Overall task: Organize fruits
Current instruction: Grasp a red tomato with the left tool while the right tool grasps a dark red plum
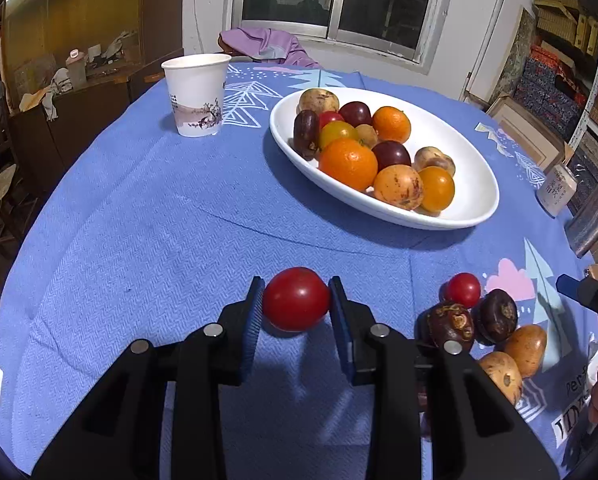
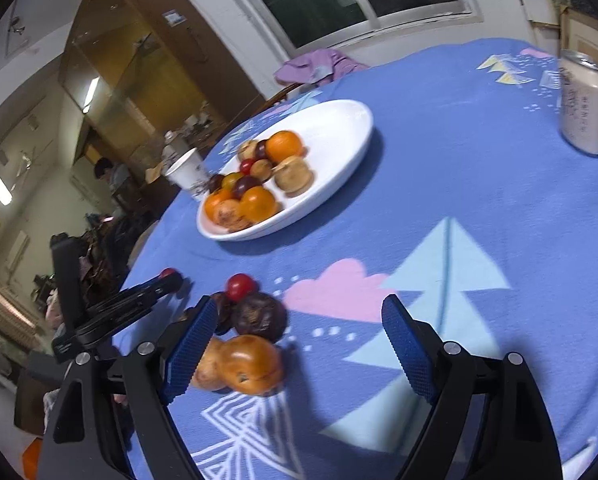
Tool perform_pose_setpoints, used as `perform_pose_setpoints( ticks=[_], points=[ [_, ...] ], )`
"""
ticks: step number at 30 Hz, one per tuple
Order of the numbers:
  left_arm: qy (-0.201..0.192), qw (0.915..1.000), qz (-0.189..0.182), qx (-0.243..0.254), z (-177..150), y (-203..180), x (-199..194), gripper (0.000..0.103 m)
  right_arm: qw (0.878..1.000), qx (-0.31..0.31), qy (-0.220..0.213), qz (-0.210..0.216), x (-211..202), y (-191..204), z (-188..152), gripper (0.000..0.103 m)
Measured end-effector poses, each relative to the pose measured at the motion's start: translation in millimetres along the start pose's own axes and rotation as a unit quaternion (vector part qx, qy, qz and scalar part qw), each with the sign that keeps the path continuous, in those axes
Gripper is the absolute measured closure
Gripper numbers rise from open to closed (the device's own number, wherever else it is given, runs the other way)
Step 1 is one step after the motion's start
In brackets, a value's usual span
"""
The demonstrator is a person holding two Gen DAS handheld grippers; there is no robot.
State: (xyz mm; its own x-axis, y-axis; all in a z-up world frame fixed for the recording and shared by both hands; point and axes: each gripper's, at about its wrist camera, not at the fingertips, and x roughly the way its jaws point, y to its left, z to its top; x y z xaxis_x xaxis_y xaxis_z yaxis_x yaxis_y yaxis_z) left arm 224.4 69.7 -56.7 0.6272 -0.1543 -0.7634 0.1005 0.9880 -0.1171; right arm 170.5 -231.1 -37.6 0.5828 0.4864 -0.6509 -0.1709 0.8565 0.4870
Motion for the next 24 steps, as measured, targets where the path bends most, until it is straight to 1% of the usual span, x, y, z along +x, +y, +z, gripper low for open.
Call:
perform_pose_setpoints(
  ticks=[1,3,6,8,9,12,16,24],
  points=[
    [0.004,1.0,-0.005,-0.005,0,2,2,0.071,1.0,0.002,0.004,0.006,4,5,1,0.019],
    [0.011,0.9998,-0.01,-0.011,0,5,7,0.071,1.0,-0.006,0.022,0.012,15,19,8,0.025],
    [0.013,0.9997,-0.015,-0.013,0,6,9,0.071,0.998,-0.044,0.048,-0.014,36,49,17,0.033],
    [0.013,0.9997,-0.017,-0.015,-1,7,10,0.07,0.994,-0.073,0.072,-0.024,52,70,19,0.044],
    [0.013,0.9996,-0.017,-0.016,-2,7,10,0.07,0.993,-0.083,0.077,-0.028,58,78,19,0.045],
    [0.018,0.9995,-0.02,-0.017,-2,7,13,0.069,0.989,-0.109,0.085,-0.054,72,91,17,0.056],
    [0.018,0.9997,-0.012,-0.01,-2,4,14,0.069,0.985,-0.122,0.089,-0.079,82,91,17,0.065],
    [0.017,0.9998,-0.005,-0.003,-2,1,15,0.068,0.982,-0.132,0.097,-0.093,96,88,19,0.066]
  ],
)
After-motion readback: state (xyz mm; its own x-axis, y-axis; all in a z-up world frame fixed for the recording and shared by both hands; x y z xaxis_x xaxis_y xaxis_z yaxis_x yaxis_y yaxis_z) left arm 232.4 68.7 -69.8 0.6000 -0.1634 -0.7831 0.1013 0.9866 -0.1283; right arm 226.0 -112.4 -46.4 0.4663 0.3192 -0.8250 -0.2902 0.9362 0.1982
